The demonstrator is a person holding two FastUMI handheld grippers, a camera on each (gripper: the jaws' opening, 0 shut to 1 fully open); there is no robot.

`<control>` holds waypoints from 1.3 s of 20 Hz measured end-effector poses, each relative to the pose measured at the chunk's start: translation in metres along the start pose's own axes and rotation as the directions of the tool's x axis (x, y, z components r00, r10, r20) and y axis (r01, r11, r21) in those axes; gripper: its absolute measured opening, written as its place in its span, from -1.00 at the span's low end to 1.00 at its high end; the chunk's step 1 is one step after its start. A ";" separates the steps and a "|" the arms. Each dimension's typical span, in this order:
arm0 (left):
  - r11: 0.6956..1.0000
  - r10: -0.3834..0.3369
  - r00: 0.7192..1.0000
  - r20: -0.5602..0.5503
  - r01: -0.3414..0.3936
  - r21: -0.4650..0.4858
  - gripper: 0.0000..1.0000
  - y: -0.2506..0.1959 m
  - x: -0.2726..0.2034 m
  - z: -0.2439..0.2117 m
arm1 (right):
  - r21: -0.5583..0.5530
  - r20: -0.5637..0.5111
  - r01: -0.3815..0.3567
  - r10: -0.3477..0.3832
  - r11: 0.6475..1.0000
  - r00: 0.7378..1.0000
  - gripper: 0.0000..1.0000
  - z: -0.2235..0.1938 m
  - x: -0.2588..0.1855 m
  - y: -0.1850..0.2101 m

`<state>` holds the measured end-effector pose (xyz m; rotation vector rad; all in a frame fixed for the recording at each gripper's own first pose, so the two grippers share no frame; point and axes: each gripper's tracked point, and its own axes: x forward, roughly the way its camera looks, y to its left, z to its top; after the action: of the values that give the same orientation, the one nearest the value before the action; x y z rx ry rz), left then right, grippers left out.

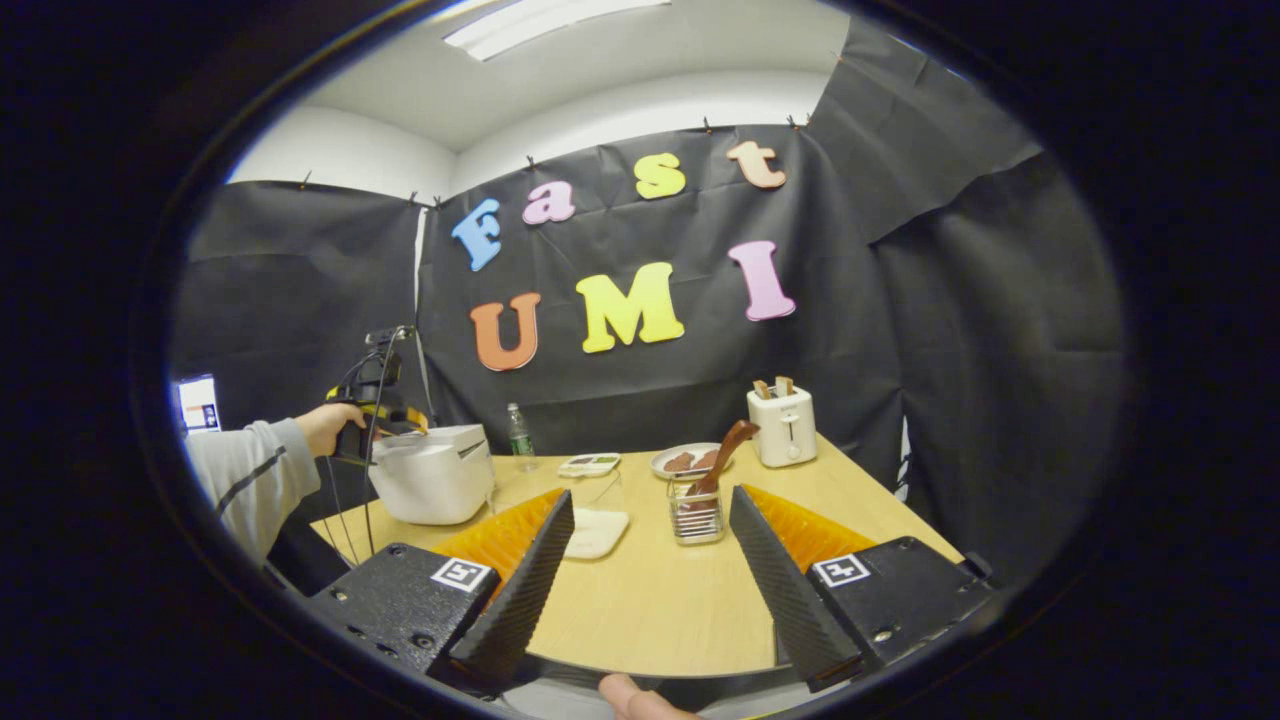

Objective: Close the left gripper, press the button to open the rice cooker; take a wooden spoon from the chopstick holder with the right hand, scoop a spoonful of rice and pour it into the rice cooker, then put the wooden spoon back into the chopstick holder.

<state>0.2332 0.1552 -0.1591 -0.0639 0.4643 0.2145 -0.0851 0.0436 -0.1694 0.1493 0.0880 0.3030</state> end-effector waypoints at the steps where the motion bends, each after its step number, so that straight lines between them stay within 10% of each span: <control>1: 1.000 -0.006 1.000 -0.002 0.006 0.006 0.92 0.000 -0.005 -0.001 | -0.008 0.011 0.008 -0.008 1.000 1.000 1.00 0.003 0.000 -0.002; 17: 0.998 -0.010 0.995 0.100 0.016 -0.059 0.92 -0.004 -0.013 -0.007 | 0.010 -0.019 0.027 -0.027 1.000 0.999 1.00 0.015 0.007 0.008; 26: 0.998 -0.066 0.971 0.231 0.065 0.009 0.89 -0.028 -0.126 0.008 | -0.039 0.035 0.092 -0.091 0.995 0.995 0.87 0.068 0.027 0.006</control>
<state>0.1329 0.1045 -0.0942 -0.0525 0.2300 0.1543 -0.0543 0.0487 -0.1026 0.1100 0.0559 0.2107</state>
